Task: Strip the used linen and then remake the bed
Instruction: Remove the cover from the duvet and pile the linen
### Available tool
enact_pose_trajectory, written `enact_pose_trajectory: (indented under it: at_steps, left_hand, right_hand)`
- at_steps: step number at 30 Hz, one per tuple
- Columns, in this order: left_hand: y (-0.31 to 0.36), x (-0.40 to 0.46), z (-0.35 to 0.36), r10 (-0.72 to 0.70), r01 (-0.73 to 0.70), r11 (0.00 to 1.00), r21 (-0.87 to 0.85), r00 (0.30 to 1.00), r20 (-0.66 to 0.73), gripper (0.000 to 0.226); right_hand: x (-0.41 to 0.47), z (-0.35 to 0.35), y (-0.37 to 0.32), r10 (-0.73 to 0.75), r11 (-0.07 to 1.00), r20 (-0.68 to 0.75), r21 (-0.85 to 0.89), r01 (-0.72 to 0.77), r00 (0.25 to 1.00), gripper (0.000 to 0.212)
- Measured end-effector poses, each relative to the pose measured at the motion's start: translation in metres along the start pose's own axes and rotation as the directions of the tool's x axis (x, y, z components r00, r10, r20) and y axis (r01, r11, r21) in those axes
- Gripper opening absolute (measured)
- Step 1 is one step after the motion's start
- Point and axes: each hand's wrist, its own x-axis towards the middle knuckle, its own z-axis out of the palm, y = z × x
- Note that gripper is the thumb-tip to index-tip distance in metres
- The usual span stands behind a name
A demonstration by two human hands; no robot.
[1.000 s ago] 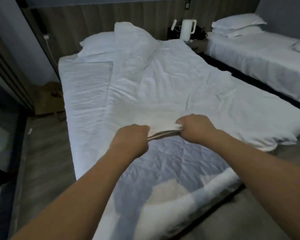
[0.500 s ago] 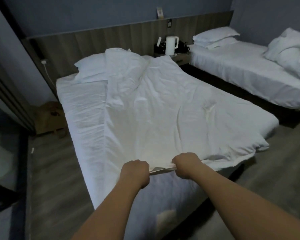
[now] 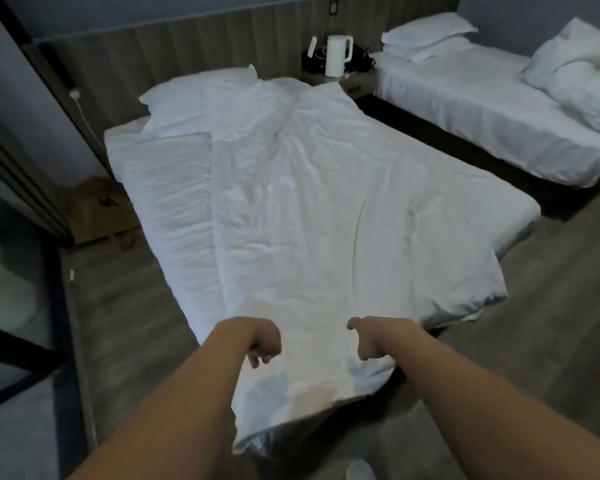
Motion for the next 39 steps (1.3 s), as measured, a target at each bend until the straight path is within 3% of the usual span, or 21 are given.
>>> enact_pose_trajectory:
  at_steps: [5, 8, 13, 15, 19, 22, 34, 39]
  left_hand:
    - [-0.107, 0.014, -0.052, 0.015, -0.044, 0.994, -0.097, 0.959, -0.282, 0.033]
    - [-0.176, 0.017, -0.084, 0.069, -0.152, 0.971, -0.183, 0.917, -0.394, 0.019]
    - [-0.266, 0.014, -0.141, 0.057, -0.328, 0.839, -0.433, 0.846, -0.530, 0.012]
    - [-0.290, 0.017, -0.168, 0.054, -0.372, 0.809, -0.454, 0.817, -0.573, 0.020]
    - [-0.333, 0.037, -0.224, 0.033, -0.412, 0.771, -0.485, 0.787, -0.616, 0.016]
    - [-0.368, 0.063, -0.268, 0.038, -0.408, 0.800, -0.439, 0.765, -0.643, 0.012]
    - [-0.585, 0.134, -0.487, -0.101, -0.229, 0.887, -0.400, 0.750, -0.653, 0.027]
    - [-0.648, 0.180, -0.590, 0.003, -0.287, 0.907, -0.309, 0.736, -0.677, 0.024]
  right_hand:
    - [0.040, -0.013, -0.101, -0.056, 0.922, -0.196, 0.366, 0.126, 0.979, 0.065]
    - [0.064, -0.046, -0.184, -0.072, 0.863, -0.301, 0.459, 0.211, 0.951, 0.062]
    - [0.094, -0.100, -0.283, -0.034, 0.794, -0.397, 0.546, 0.266, 0.917, 0.063]
    - [0.107, -0.121, -0.305, -0.007, 0.788, -0.417, 0.557, 0.262, 0.909, 0.065]
    - [0.143, -0.165, -0.342, 0.055, 0.767, -0.448, 0.591, 0.250, 0.892, 0.066]
    - [0.187, -0.203, -0.371, 0.088, 0.751, -0.460, 0.614, 0.245, 0.883, 0.065]
    - [0.364, -0.411, -0.515, 0.060, 0.749, -0.464, 0.606, 0.267, 0.884, 0.064]
    - [0.440, -0.494, -0.570, 0.138, 0.739, -0.494, 0.629, 0.243, 0.859, 0.062]
